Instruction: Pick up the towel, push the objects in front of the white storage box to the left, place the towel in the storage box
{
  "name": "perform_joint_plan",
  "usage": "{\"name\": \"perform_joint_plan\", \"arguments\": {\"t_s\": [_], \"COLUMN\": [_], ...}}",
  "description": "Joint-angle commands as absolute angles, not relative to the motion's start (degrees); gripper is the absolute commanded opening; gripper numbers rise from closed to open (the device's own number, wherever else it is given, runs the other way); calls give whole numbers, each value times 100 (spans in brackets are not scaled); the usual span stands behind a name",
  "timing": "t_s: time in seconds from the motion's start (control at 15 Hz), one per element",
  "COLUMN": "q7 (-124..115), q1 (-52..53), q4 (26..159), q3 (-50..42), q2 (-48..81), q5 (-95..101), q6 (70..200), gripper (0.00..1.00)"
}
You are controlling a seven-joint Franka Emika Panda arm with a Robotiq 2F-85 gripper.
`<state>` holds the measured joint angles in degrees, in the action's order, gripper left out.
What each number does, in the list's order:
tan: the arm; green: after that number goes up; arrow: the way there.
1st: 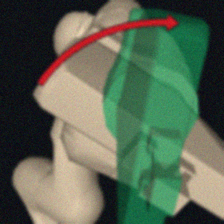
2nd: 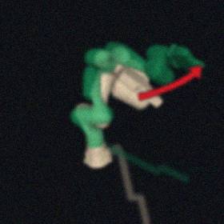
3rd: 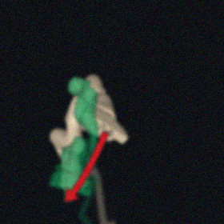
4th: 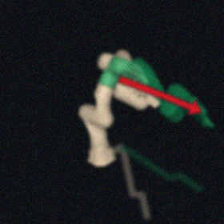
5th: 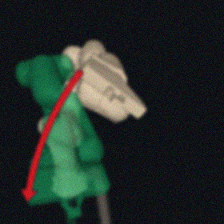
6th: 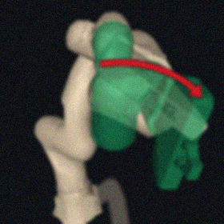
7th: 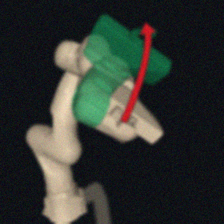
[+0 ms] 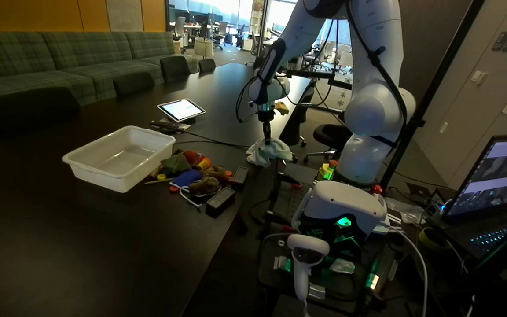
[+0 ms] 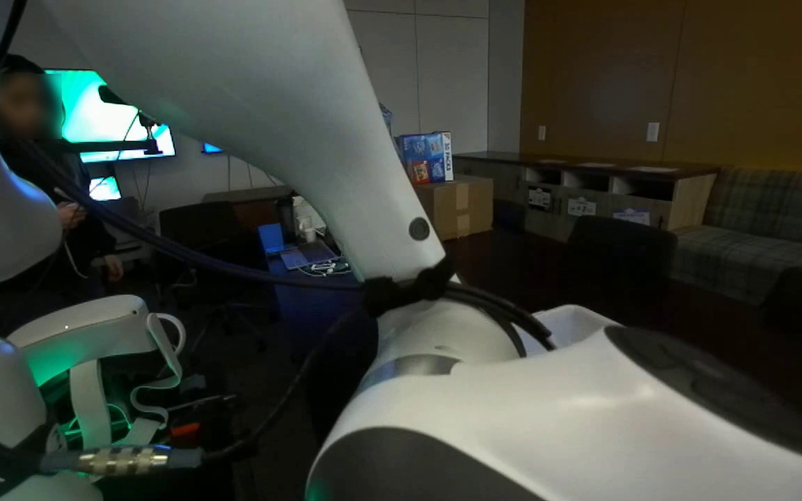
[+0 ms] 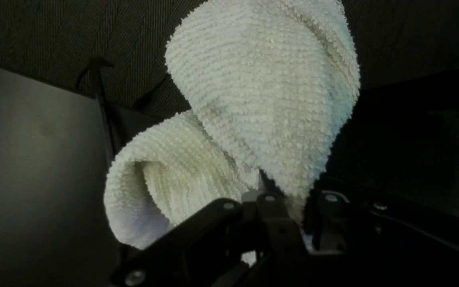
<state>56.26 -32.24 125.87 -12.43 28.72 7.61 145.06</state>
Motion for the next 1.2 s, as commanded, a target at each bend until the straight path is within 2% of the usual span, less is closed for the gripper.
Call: {"name": "perform_joint_plan", "arguments": {"t_s": [0.0,0.47,1.13], "q7": [5441,5171,5034], "q1": [-3105,-3145,-3044], "q4": [12653,12474,12681], "q3": [-1086,-724,-239], "q2": [3215,3805,3879], "q5": [598,464,216], "q6": [15019,15642,15652], "gripper": [7,7,7]}}
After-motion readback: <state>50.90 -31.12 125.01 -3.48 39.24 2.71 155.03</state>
